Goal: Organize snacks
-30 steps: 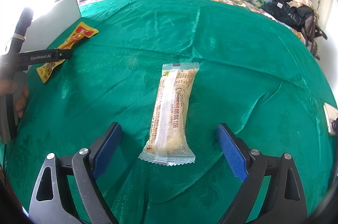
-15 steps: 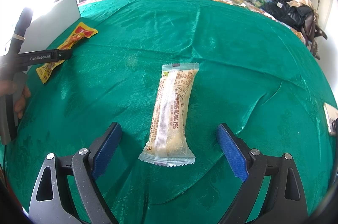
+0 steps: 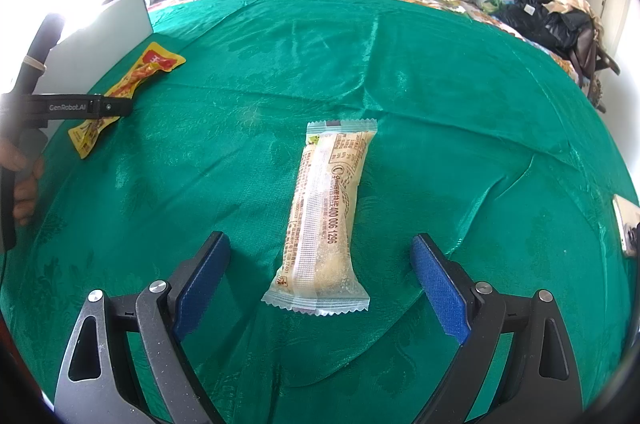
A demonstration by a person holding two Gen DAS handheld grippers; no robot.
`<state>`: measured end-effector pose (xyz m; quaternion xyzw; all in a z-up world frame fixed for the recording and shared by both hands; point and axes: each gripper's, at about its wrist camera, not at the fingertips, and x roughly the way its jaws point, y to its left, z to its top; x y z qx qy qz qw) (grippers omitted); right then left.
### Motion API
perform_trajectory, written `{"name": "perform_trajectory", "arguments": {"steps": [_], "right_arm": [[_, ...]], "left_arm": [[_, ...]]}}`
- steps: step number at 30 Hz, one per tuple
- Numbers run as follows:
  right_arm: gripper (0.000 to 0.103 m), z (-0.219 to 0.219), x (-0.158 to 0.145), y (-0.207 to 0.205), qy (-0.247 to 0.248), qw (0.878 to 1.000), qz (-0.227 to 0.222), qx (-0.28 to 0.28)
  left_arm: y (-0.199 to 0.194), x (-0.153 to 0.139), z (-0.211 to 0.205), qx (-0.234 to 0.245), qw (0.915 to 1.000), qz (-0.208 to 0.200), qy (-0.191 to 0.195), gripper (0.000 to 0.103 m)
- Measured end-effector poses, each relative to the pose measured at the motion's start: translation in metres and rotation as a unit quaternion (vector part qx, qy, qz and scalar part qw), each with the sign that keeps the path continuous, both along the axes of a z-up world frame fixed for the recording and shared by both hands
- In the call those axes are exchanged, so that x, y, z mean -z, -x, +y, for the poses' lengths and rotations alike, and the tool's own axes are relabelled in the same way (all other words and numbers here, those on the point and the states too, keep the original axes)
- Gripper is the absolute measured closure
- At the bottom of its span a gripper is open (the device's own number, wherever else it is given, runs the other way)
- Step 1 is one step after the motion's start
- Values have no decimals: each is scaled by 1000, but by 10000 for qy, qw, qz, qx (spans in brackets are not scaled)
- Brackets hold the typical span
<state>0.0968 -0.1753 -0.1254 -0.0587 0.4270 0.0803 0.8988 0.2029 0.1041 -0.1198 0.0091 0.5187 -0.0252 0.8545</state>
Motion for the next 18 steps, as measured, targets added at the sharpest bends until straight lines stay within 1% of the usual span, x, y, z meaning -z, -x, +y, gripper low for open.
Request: {"name": "perform_trajectory", "arguments": {"steps": [1, 2, 5, 7, 13, 16, 18], "right_arm": [[9, 0, 0, 0, -2, 10000, 0, 0], [9, 0, 0, 0, -1, 10000, 0, -1], [9, 0, 0, 0, -2, 10000, -1, -1], [9, 0, 0, 0, -1, 10000, -1, -2], [9, 0, 0, 0, -2, 10000, -1, -2], [9, 0, 0, 0, -2, 10000, -1, -3], [9, 0, 0, 1, -4, 10000, -2, -4]], "left_arm": [[5, -5, -3, 167, 9998, -115, 16, 36], [9, -7, -6, 288, 9995, -147, -12, 51], [22, -10, -7, 358, 9993, -16, 77, 52], [36, -12, -5, 283, 9995, 35, 162, 52], [106, -14, -5, 78, 9992, 127, 378, 52], [133, -12, -7, 37, 9993, -15, 373, 51], [144, -9, -10, 43, 9995, -177, 267, 39]]}}
